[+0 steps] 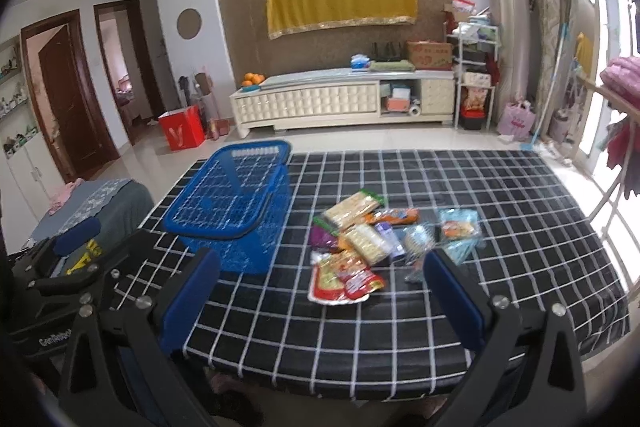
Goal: Organize snacks
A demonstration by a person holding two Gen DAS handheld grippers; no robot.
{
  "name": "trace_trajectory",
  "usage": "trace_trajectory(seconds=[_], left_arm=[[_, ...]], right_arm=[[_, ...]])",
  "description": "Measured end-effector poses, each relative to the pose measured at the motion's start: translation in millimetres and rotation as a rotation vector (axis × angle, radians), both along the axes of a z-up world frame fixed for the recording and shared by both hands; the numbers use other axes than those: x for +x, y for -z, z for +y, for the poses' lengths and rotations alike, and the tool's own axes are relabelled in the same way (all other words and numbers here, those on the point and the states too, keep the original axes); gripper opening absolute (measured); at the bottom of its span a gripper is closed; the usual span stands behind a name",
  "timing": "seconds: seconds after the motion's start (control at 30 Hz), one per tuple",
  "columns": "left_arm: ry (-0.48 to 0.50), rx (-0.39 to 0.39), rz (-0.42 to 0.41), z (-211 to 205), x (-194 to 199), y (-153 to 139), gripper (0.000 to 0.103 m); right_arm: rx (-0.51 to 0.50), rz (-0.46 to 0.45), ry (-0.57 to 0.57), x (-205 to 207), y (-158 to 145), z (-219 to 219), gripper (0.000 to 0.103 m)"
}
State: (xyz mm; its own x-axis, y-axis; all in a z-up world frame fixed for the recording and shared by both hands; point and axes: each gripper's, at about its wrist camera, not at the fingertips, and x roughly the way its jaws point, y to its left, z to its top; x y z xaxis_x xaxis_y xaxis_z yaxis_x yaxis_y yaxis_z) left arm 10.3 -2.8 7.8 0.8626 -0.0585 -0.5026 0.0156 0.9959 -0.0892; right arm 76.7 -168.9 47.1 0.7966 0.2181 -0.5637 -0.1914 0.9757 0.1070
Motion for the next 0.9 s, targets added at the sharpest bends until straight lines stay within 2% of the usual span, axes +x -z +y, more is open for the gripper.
trace_trajectory(seconds=[0.1,0.43,0.53,0.67,0.77,0.9], left_arm=[[0.013,-0.009,-0.011,-5.6,10.6,-7.8,0.103],[0.097,-0.042,-0.018,-37.4,66.3,-27.0,0.103],[0.14,-0.042,-0.013,-52.3,83.8,-27.8,0.103],[0.199,0.013,0.007,-83.5,108.4,-21.0,0.103],[0.258,0.068,0.04,-112.7,126.0,-9.1,0.103],[0.305,0.065,0.092,-138.3,142.5,14.4,0.103]], right_arm=[[-0.04,-0.024,0.026,7.7,-9.0,-3.5,0.103],[0.013,-0.084,0.117,40.1,-28.7,-49.8,0.103],[0.04,-0.037,0.142,58.3,-28.7,-73.4,0.103],[0.06,0.016,0.18,74.2,-19.7,-100.6,0.103],[0.042,0.06,0.218,84.4,-5.1,-119.1,0.103],[0.065,0.155,0.212,98.9,26.6,-138.1,0.103]])
